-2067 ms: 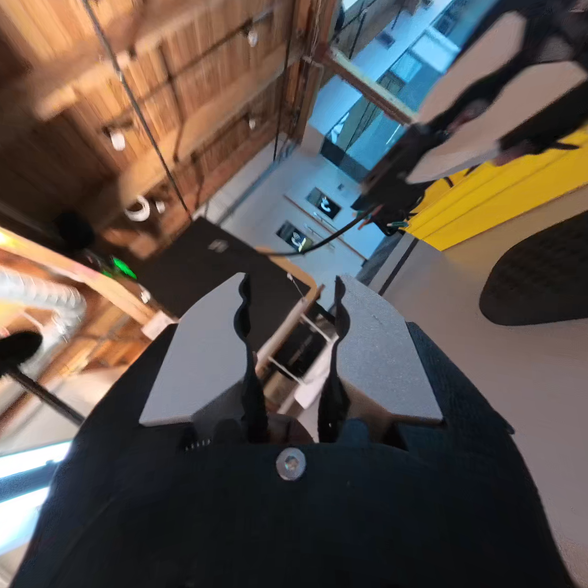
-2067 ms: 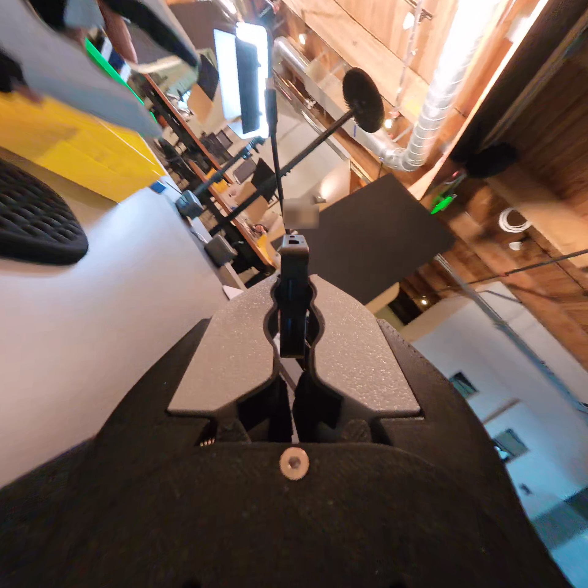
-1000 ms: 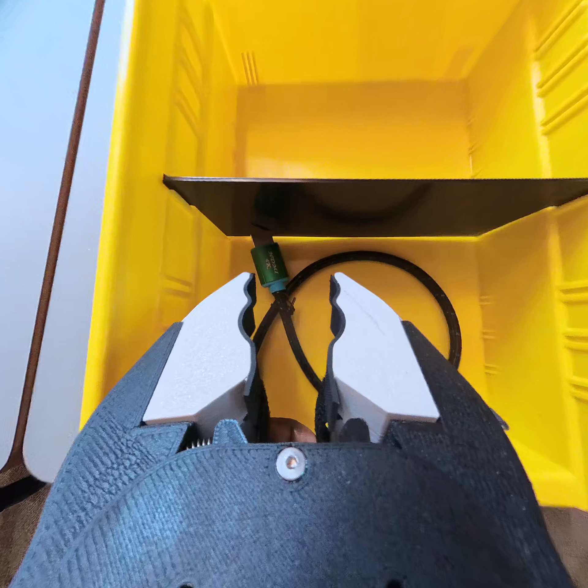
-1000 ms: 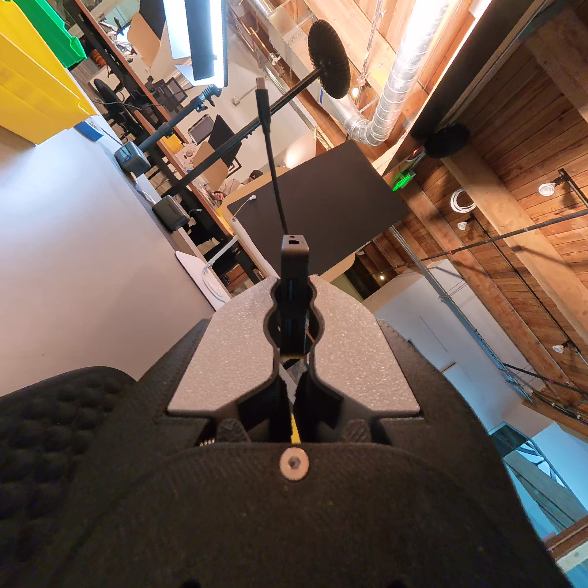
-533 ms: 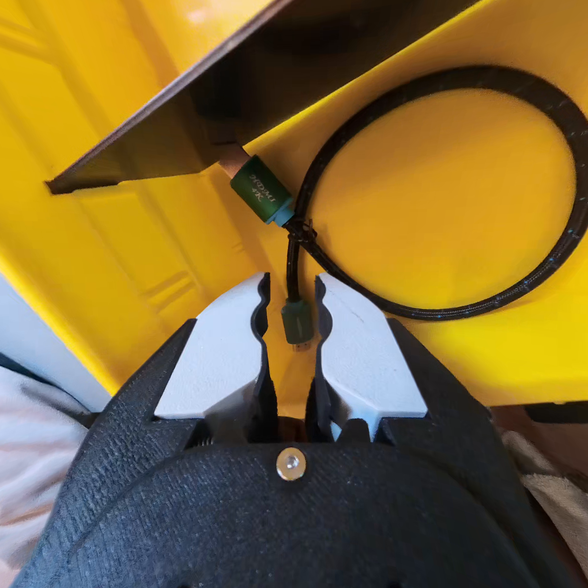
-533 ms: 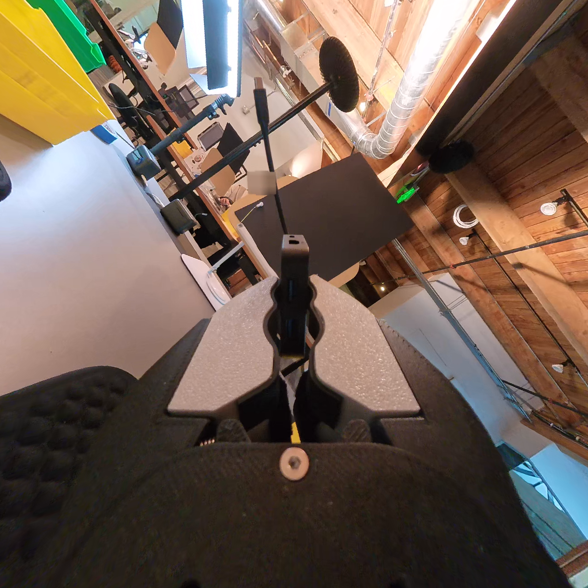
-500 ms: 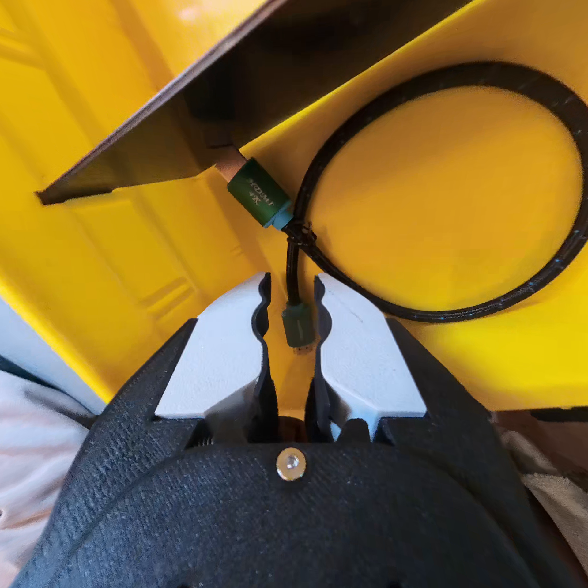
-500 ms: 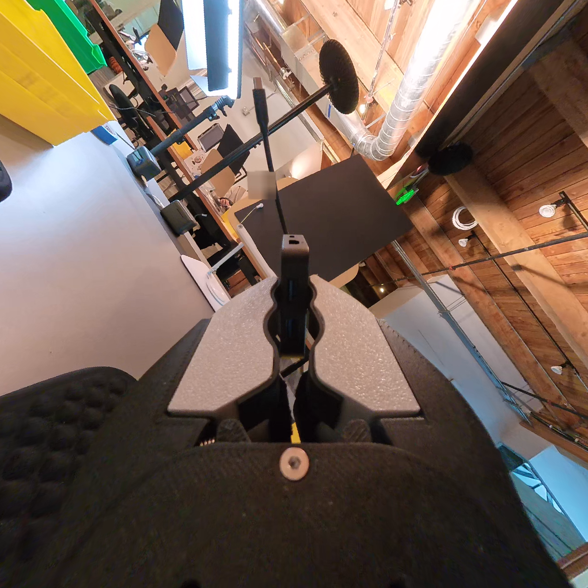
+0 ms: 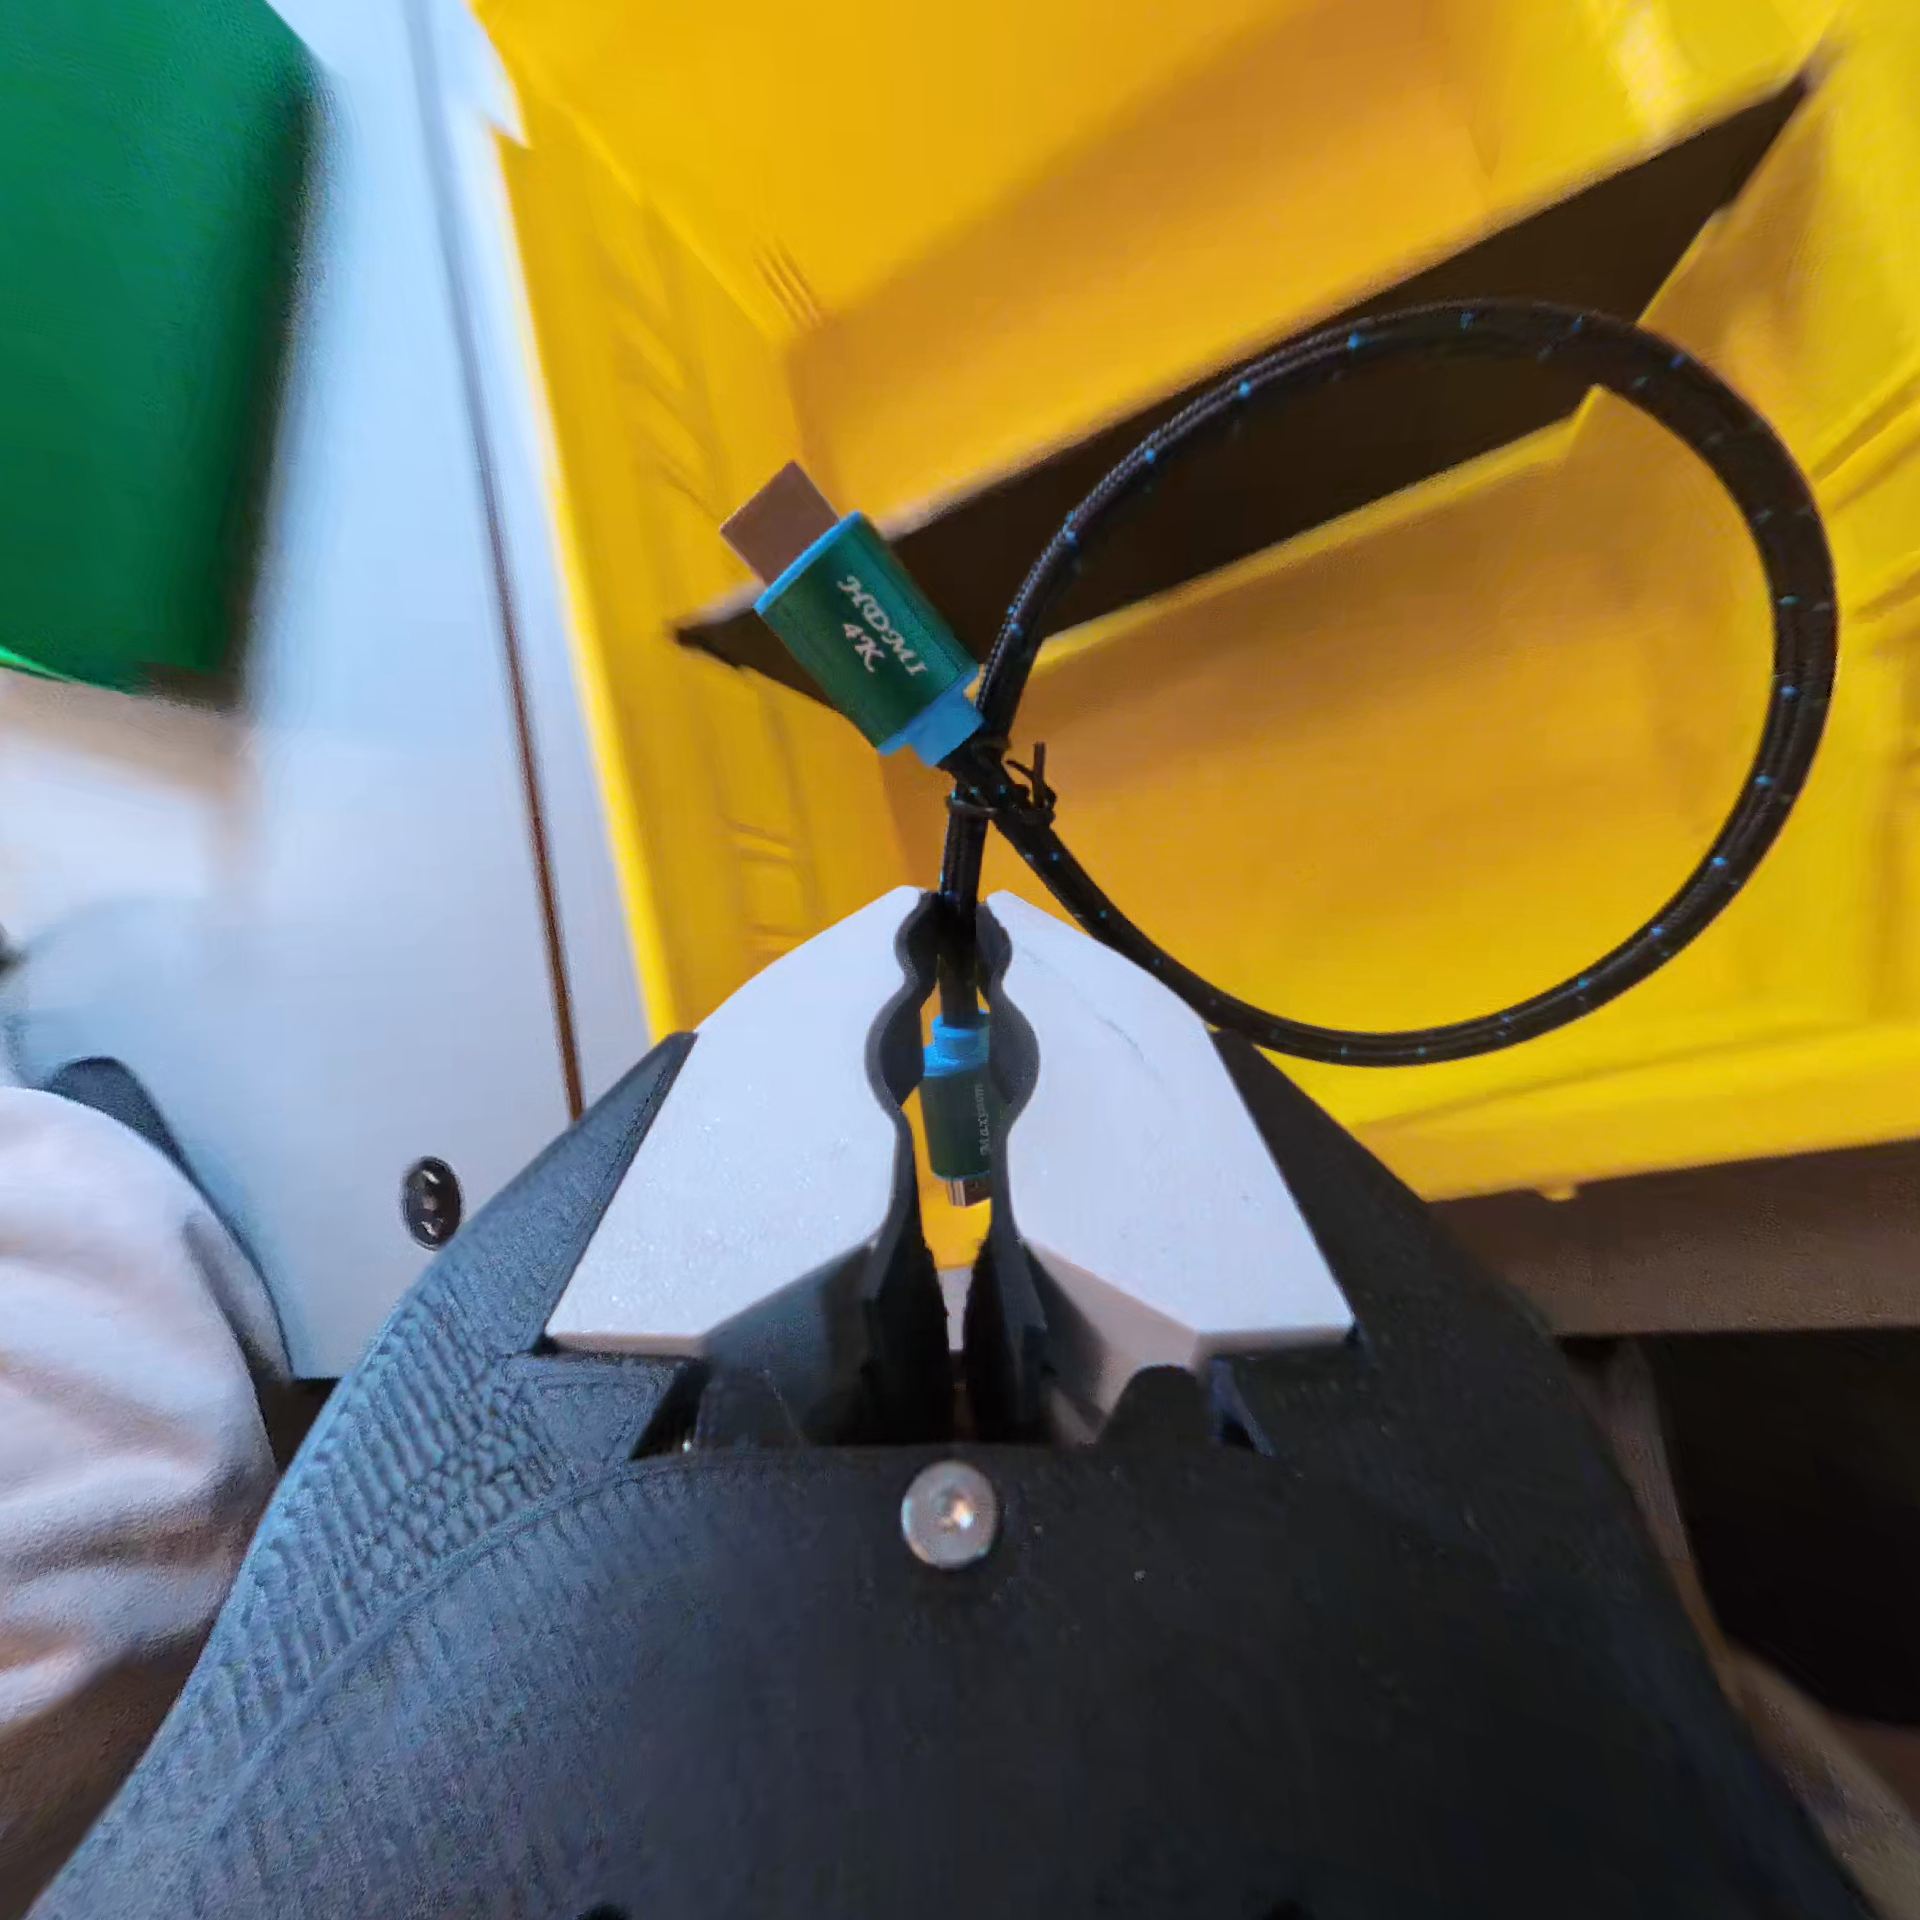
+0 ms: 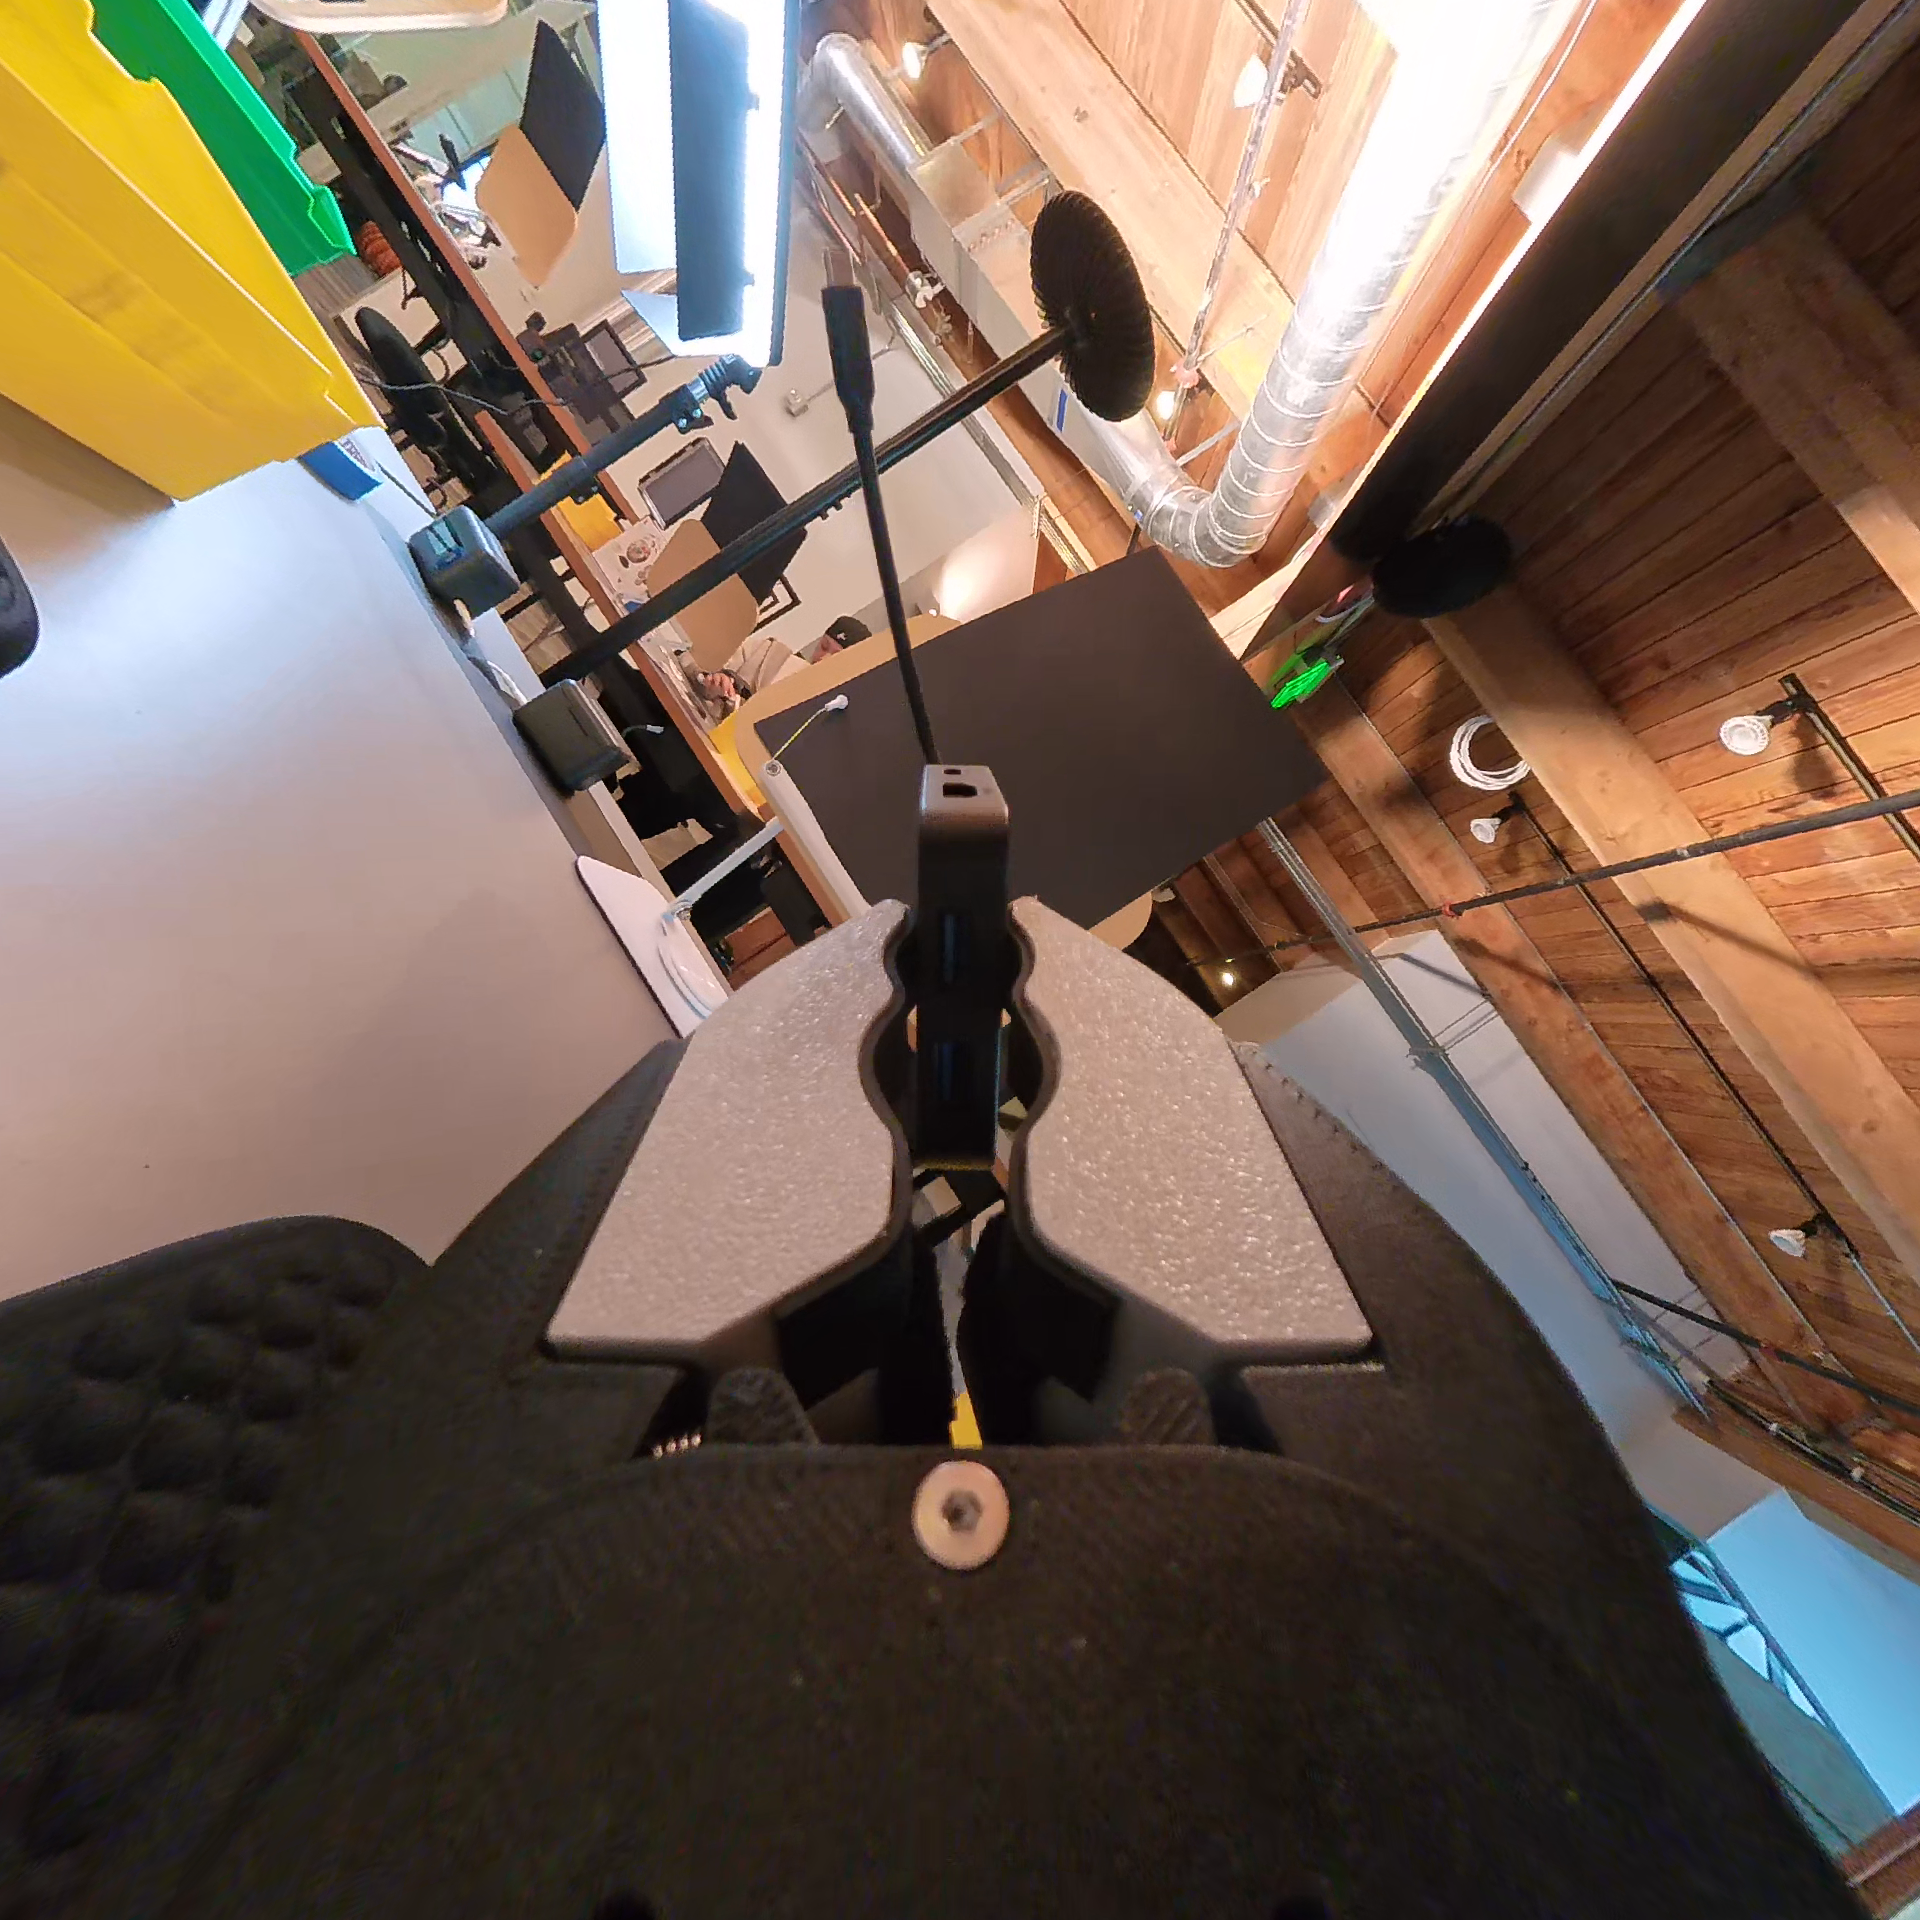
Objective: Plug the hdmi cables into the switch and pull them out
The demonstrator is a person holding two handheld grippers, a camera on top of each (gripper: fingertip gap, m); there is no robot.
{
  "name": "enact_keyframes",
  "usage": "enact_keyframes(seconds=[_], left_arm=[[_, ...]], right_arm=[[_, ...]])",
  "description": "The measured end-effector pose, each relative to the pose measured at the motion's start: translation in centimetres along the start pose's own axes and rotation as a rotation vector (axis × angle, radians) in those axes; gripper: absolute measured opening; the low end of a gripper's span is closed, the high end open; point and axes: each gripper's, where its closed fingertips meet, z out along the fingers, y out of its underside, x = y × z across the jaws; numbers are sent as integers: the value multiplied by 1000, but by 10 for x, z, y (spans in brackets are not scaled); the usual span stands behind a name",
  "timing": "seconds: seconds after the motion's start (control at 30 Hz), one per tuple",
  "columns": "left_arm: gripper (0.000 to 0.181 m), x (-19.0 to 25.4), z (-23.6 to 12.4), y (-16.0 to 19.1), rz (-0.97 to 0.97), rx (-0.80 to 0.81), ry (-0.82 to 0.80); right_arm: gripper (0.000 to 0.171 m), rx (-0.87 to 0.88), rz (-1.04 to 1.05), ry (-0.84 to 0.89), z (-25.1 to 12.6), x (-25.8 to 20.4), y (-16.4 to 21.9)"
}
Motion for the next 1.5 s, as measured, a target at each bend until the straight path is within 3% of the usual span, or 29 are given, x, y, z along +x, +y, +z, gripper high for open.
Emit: enact_keyframes(seconds=[0.13, 0.2, 0.3, 0.4, 0.5, 0.6, 0.67, 0.8, 0.87, 0.93, 1.03, 1.1, 1.3, 1.37, 1.43, 1.5], left_arm=[[6, -12, -68, -54, -103, 430, -142], [6, 2, -99, -79, -89, 623, -110], [6, 48, -134, -112, 80, 835, 32], [6, 111, -147, -131, 383, 922, 191], [7, 176, -139, -134, 776, 913, 323], [6, 226, -110, -123, 1142, 781, 405], [6, 242, -83, -117, 1365, 651, 366], [7, 244, -36, -126, 1740, 464, 124], [7, 255, -20, -122, 1799, 439, 169], [8, 262, -7, -119, 1742, 412, 224], [35, 246, 1, -140, 1472, 384, 64], [36, 228, -7, -154, 1216, 415, -40], [36, 236, -35, -116, 557, 435, 217], [37, 257, -44, -104, 376, 457, 353], [40, 292, -48, -95, 360, 439, 494], [43, 307, -33, -91, 421, 368, 449]], right_arm=[[14, 4, -3, 1, 0, -1, -1], [14, 3, -5, 1, -1, 0, -1], [14, 2, -7, 9, -2, 2, -1], [14, -3, -1, 18, -3, 6, 2], [14, -6, 2, 29, -6, 10, 4], [14, -7, 6, 40, -7, 13, 5], [14, -10, 4, 44, -8, 14, 6], [14, -15, 3, 51, -9, 16, 9], [14, -18, 4, 55, -10, 17, 11], [14, -23, 5, 58, -11, 18, 13], [14, -30, 4, 60, -12, 20, 16], [14, -32, 5, 62, -13, 20, 17], [14, -29, 3, 56, -12, 18, 16], [14, -26, -1, 58, -13, 18, 14], [14, -17, 3, 57, -12, 19, 12], [14, -18, -1, 60, -12, 19, 11]])
